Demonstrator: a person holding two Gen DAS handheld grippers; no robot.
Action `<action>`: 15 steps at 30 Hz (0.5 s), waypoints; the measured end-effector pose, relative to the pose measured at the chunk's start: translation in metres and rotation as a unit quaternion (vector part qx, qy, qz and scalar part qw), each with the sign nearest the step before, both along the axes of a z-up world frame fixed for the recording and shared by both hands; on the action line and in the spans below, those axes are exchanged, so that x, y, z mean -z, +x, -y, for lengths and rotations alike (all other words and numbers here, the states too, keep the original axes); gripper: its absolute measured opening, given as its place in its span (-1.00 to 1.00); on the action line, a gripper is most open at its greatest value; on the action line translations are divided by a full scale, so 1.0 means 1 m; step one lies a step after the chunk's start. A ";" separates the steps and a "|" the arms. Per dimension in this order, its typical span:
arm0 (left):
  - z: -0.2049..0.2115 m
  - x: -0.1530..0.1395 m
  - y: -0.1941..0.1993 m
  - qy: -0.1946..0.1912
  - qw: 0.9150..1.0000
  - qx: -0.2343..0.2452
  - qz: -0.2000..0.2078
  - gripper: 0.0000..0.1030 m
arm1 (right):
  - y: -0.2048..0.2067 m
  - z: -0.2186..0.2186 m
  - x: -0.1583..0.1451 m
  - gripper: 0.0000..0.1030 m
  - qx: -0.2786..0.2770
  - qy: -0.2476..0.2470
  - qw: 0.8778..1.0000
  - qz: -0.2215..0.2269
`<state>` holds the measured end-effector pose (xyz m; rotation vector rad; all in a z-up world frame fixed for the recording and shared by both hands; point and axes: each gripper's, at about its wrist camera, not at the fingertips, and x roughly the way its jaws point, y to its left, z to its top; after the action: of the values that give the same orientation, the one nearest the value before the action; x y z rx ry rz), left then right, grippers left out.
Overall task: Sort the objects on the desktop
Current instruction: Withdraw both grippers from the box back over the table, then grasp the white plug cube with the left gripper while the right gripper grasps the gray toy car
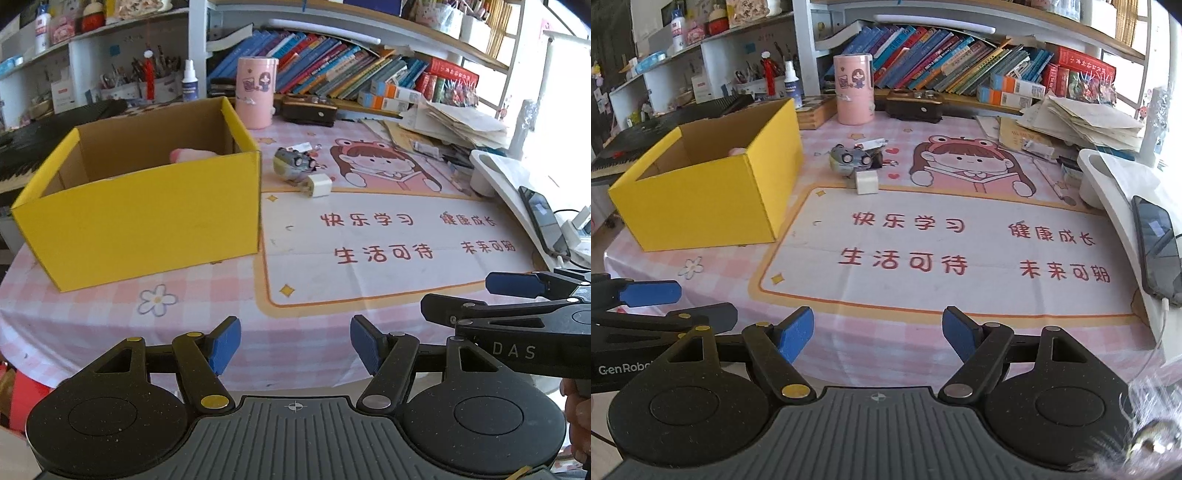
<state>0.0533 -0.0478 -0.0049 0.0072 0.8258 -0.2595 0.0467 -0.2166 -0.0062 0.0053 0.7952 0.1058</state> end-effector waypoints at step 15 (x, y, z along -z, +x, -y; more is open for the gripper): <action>0.052 0.009 0.038 -0.009 1.000 0.009 -0.018 0.29 | 0.041 0.052 0.005 0.46 0.007 -0.009 1.000 -0.019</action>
<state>0.0910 -0.0998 -0.0141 -0.0079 0.8594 -0.2841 0.0881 -0.2689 -0.0108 -0.0032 0.8342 0.0852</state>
